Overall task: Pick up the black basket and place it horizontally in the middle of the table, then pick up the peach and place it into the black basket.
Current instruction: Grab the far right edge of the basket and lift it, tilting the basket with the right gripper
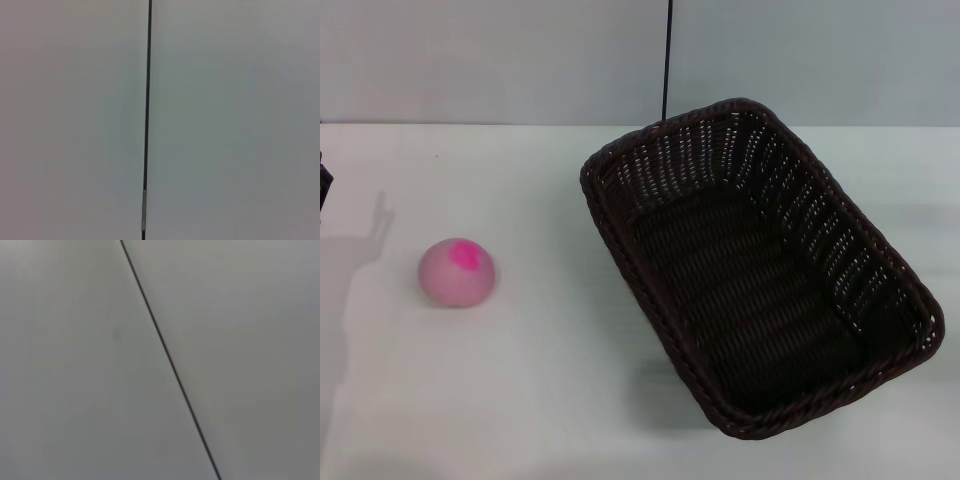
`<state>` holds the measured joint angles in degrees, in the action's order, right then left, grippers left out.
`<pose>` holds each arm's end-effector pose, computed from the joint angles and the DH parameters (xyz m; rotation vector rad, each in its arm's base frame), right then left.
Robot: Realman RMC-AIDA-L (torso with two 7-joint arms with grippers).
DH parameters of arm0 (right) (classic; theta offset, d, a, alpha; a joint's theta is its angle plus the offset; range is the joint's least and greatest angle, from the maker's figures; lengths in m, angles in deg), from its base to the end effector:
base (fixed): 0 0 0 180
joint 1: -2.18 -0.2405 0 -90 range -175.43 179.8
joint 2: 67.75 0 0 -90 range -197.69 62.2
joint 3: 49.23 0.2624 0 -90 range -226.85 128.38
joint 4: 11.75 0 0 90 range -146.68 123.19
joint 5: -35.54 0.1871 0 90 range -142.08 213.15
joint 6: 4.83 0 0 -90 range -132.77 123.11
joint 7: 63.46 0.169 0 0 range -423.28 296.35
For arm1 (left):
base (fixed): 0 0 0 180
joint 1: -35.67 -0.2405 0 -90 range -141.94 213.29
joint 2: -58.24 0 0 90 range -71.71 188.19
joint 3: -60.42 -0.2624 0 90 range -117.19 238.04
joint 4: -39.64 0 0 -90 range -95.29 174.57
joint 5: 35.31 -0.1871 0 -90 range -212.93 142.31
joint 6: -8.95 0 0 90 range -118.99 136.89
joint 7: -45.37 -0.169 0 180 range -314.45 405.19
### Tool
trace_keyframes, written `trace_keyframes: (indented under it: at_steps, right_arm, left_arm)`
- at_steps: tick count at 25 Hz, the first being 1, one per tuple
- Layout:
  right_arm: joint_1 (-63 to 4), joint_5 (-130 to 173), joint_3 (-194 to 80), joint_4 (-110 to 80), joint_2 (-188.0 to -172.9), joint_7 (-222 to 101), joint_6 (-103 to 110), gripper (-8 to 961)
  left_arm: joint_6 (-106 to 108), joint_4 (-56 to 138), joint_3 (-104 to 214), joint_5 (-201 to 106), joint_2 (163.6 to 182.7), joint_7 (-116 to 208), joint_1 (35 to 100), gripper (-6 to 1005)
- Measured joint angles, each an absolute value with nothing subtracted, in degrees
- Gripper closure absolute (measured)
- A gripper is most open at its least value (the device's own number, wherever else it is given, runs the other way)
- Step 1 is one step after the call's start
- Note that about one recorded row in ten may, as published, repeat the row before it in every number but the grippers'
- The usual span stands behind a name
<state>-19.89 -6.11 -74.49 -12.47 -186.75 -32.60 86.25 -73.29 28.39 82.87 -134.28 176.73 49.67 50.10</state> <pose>0.3324 0.3036 0.0847 -1.1665 0.5322 1.1048 -0.3506 0.2743 0.0210 -1.3750 -0.5271 -0.6960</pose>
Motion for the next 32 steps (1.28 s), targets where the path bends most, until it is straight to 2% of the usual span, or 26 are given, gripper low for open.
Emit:
trace_keyframes:
  at_steps: [13, 18, 21, 25, 29, 32]
  right_arm:
    - [-16.39, -7.84, -81.88, -21.28, -186.31, -26.38, 84.25, 206]
    - [-12.74, -22.60, -82.78, -36.21, -186.29, -10.15, 78.32, 211]
    - [-12.31, -37.58, -82.38, -47.29, -185.53, 5.22, 75.13, 213]
    - [-13.89, -57.92, -82.32, -62.72, -184.66, 29.68, 75.91, 217]
    - [-18.20, -74.43, -82.70, -74.65, -184.06, 50.74, 80.84, 220]
    - [-23.37, -83.46, -82.65, -78.00, -182.03, 62.74, 86.73, 223]
  left_arm:
    - [-72.96, 28.55, 82.82, -134.28, 176.62, 49.67, 50.48, 162]
    - [-72.54, 29.27, 82.59, -134.28, 176.68, 49.68, 50.70, 165]
    - [-72.54, 29.27, 82.59, -134.28, 176.68, 49.68, 50.70, 167]
    - [-70.55, 29.39, 82.57, -134.28, 176.66, 49.68, 51.27, 169]
    - [-71.43, 29.34, 82.50, -134.28, 176.67, 49.68, 51.59, 171]
    - [-71.61, 29.32, 82.36, -134.28, 176.68, 49.67, 51.62, 173]
